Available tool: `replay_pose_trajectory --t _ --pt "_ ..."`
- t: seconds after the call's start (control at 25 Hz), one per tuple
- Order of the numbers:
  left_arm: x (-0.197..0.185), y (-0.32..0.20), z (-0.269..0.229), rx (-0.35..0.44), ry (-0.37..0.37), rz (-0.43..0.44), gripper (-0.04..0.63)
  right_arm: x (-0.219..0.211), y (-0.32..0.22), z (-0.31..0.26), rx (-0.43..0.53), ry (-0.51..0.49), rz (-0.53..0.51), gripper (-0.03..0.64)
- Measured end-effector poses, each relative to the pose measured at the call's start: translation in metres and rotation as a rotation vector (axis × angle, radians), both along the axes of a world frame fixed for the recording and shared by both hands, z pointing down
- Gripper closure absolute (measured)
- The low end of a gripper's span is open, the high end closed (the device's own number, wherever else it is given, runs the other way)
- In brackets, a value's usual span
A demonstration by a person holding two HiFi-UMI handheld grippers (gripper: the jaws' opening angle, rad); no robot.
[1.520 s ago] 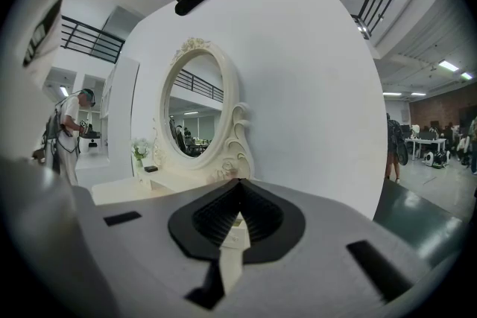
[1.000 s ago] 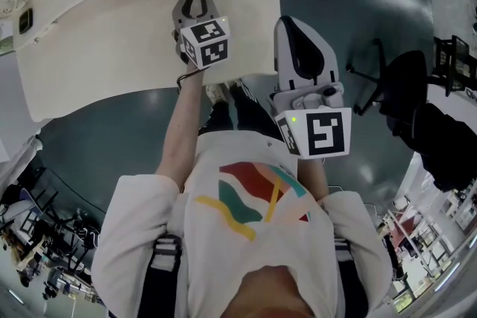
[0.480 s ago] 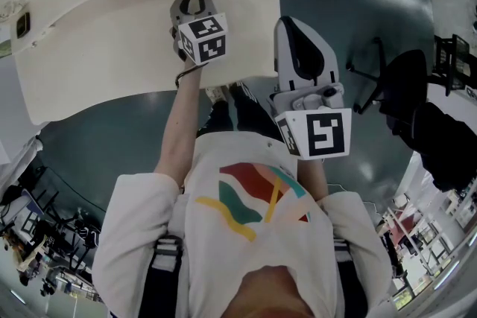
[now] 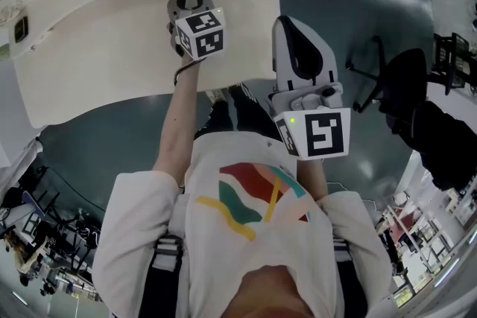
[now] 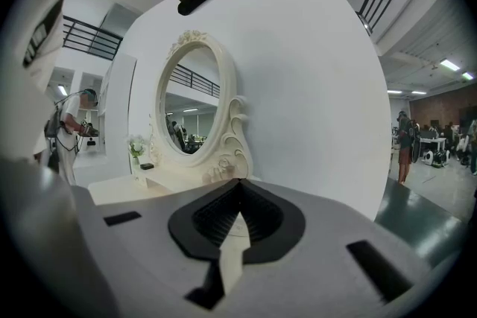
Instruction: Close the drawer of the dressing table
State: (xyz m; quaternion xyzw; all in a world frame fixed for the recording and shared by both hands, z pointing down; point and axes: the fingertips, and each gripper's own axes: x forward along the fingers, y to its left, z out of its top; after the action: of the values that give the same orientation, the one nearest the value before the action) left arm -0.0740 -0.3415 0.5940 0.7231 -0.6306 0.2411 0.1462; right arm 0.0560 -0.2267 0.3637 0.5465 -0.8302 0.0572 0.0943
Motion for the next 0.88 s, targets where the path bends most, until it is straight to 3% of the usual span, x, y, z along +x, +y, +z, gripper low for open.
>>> replay_pose_trajectory --t 0.88 --pt "-0.002 -0.009 -0.001 0.009 -0.007 -0.002 0.511 -0.005 -0.011 0.0 -0.003 0.0 -0.013 0.617"
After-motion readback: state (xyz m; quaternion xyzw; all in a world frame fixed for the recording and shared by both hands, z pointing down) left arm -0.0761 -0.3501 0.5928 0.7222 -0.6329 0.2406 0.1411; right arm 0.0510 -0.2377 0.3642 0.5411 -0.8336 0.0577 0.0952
